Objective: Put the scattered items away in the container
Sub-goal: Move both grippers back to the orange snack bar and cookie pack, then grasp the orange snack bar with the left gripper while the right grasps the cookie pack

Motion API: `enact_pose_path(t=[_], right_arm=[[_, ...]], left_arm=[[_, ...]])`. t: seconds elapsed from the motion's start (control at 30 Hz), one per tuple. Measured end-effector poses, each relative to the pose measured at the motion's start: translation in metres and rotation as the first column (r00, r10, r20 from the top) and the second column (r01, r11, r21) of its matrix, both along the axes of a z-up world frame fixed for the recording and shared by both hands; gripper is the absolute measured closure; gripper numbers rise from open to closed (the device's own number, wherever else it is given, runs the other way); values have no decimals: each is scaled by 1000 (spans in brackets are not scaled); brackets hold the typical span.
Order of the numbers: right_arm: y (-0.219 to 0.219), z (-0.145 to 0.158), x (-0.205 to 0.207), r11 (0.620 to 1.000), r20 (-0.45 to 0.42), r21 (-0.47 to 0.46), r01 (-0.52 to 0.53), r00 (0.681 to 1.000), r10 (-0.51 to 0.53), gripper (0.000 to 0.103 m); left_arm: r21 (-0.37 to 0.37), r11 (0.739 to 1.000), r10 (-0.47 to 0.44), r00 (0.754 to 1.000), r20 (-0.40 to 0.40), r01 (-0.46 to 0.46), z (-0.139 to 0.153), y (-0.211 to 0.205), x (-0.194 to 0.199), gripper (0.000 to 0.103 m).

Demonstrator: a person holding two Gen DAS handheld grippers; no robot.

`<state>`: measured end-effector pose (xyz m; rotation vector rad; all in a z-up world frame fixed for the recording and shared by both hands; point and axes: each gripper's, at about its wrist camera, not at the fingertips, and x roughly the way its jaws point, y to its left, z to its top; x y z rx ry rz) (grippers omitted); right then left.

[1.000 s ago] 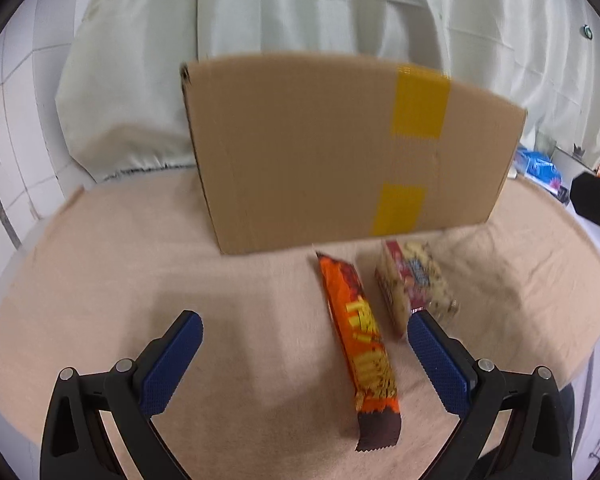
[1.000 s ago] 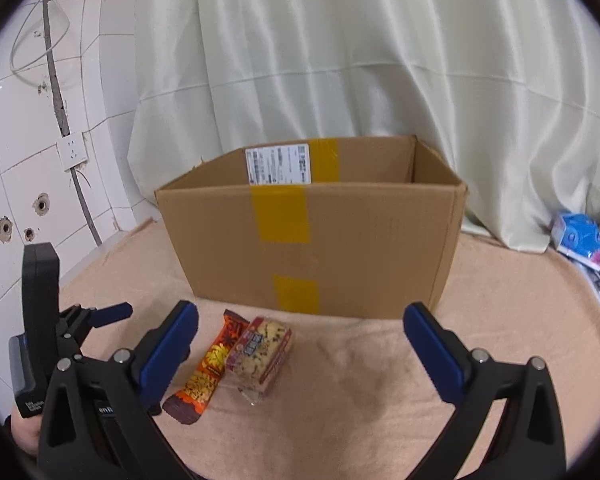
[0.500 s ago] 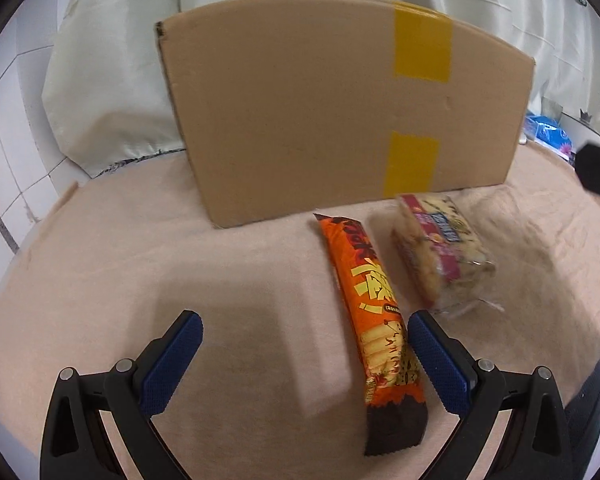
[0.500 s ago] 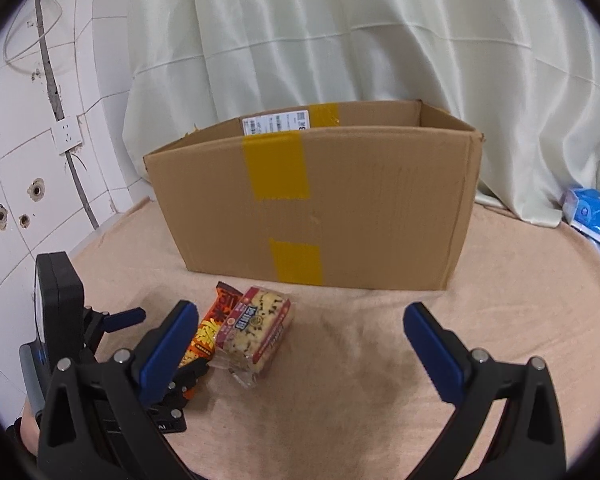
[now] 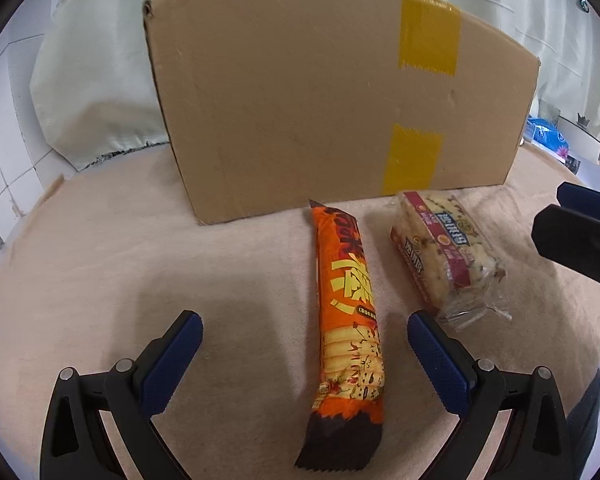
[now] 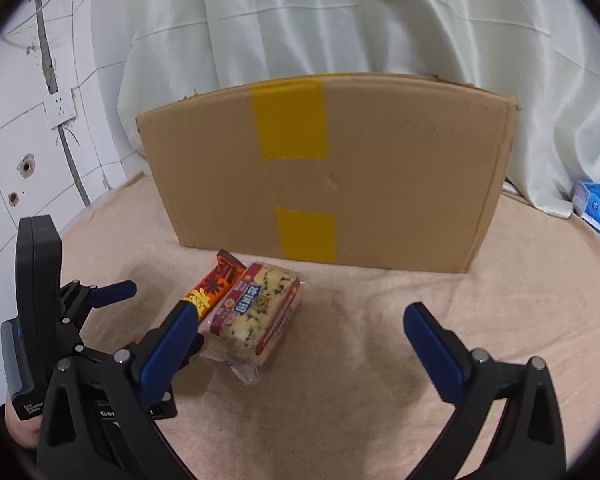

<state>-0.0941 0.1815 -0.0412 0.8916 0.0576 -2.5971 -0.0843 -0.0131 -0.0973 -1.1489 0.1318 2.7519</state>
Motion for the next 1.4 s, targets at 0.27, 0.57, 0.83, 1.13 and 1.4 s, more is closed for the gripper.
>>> enact_pose_path(t=[0.27,0.57,0.83,1.13,1.4], right_arm=[[-19,-9,-15,999,48,33,-31,998,29,0],[-44,-31,-32,994,115,104,-25,993,13,0],[-5,-31,-35,995,123,96,14,992,-26,19],[-12,-28,-43,993,135,80,-88,988,76,19],[-17,-37,-40,993,143,69,-95,986,85,20]], left_arm=[[-3,1000,13,1000,-14,-13,0,-15,9,0],[7,1000,0,1000,-12,0,0,-22,10,0],[-6,1000,-23,1000,-5,23,1,-15,11,0],[16,996,-86,996,26,85,3,-3,-2,0],[69,994,-91,996,12,90,3,-11,-6,22]])
